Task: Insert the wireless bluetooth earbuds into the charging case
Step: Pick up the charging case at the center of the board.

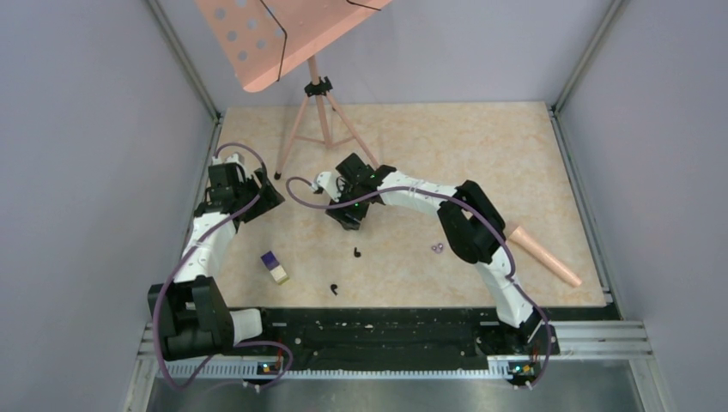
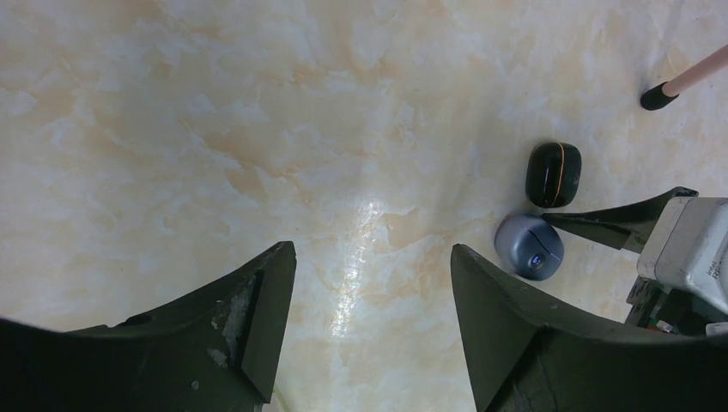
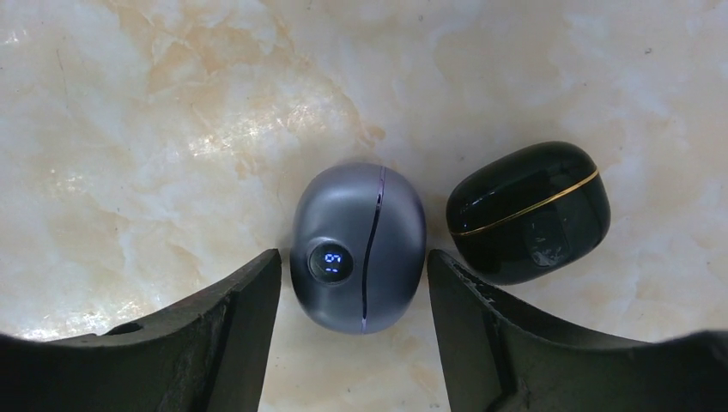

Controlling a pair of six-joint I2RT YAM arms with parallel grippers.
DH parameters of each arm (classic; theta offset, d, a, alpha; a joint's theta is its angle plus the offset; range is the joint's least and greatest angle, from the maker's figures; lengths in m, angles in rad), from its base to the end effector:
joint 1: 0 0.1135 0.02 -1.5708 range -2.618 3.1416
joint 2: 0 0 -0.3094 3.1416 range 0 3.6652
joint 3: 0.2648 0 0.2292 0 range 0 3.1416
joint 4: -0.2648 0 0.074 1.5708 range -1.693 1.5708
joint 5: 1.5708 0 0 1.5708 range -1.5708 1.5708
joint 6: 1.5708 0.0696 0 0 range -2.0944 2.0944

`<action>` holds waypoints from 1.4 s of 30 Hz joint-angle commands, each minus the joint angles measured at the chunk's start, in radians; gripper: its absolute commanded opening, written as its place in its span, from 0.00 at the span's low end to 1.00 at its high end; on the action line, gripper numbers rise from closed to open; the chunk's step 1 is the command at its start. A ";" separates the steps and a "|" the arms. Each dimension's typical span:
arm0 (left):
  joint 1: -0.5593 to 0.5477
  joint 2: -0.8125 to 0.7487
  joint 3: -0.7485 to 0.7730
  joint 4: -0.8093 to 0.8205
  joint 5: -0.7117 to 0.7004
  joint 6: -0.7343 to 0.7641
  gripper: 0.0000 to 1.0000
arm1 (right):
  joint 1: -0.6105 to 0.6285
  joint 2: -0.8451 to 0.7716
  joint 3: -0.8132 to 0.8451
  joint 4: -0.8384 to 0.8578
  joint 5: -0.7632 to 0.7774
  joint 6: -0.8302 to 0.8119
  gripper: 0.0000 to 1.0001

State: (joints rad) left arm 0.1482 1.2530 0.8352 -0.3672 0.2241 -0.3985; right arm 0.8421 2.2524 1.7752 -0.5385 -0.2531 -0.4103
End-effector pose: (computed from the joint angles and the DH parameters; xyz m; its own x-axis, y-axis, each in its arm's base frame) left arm 0.2497 0.0216 0.2722 -0.6488 -0.4794 -0.5910 -0.2606 0.8696 -0.4193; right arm 0.3289 0.3947 0.1853 -0.1958 -0.7993 -0.5682 -0.9686 0.2480 -0.0151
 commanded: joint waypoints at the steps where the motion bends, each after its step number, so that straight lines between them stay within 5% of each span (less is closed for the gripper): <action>1: 0.005 0.005 0.000 0.031 0.017 -0.005 0.72 | 0.011 0.003 0.007 0.018 -0.014 -0.013 0.59; 7: 0.004 0.030 0.008 0.054 0.065 0.013 0.69 | 0.011 -0.022 0.002 0.031 -0.003 -0.052 0.29; 13: -0.041 0.034 0.014 0.175 0.257 0.066 0.69 | -0.021 -0.198 -0.108 0.195 0.035 -0.125 0.27; 21: -0.180 0.038 0.168 0.280 0.707 0.284 0.70 | -0.067 -0.553 -0.348 0.480 0.053 -0.310 0.24; 27: -0.292 0.060 0.249 0.359 0.746 0.327 0.75 | -0.065 -0.734 -0.560 0.783 0.078 -0.418 0.24; 33: -0.352 0.077 0.267 0.583 0.735 0.212 0.77 | -0.062 -0.752 -0.588 0.851 0.096 -0.514 0.24; 42: -0.410 0.147 0.318 0.636 0.700 0.111 0.66 | -0.047 -0.772 -0.628 0.922 0.109 -0.572 0.23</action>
State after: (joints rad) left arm -0.2478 1.3800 1.1130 0.1879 0.9321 -0.2401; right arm 0.7773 1.5017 1.1610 0.2916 -0.1482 -0.9352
